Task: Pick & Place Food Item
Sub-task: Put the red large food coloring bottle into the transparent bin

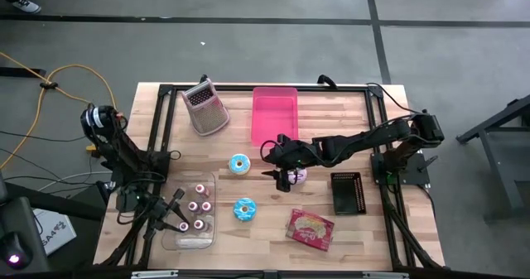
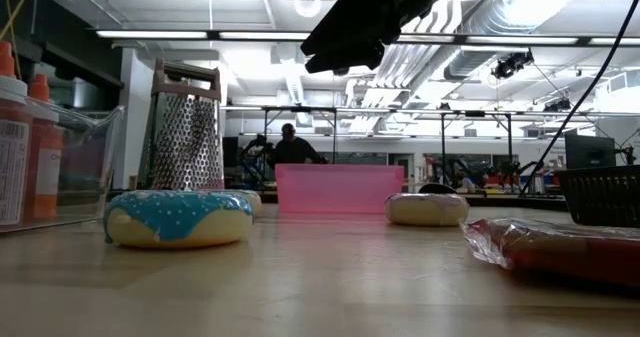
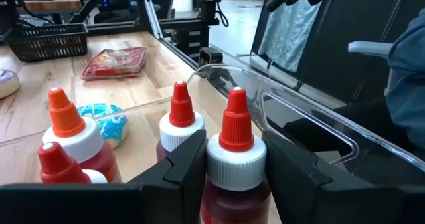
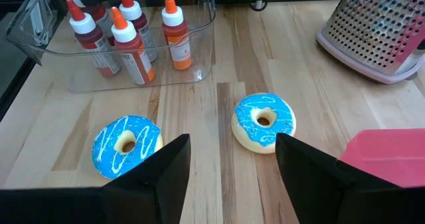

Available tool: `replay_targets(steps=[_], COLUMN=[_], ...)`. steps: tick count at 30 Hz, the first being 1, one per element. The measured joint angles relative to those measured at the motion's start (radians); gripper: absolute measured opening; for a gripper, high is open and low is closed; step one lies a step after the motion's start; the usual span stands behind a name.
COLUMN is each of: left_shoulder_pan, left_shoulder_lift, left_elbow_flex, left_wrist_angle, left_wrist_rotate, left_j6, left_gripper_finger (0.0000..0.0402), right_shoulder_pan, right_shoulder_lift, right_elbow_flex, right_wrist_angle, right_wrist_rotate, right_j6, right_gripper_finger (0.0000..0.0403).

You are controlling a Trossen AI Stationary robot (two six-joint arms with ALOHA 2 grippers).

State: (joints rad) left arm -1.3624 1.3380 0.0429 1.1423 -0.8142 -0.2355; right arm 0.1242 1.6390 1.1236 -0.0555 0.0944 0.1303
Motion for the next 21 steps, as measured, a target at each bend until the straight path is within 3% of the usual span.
replay_targets(steps=[21], left_shoulder_pan=[0.000], left_shoulder_lift=[0.000], left_elbow_flex=[0.000], left_wrist_angle=[0.016], left_wrist_rotate=[0.001], left_j6=[0.000], left_gripper_finger=[0.0138], right_shoulder_pan=[0.000], right_shoulder_lift=[0.000], right_elbow_flex=[0.000], right_wrist_angle=[0.000], right_wrist_rotate=[0.000], right_j6=[0.000], right_gripper_finger=[0.0208])
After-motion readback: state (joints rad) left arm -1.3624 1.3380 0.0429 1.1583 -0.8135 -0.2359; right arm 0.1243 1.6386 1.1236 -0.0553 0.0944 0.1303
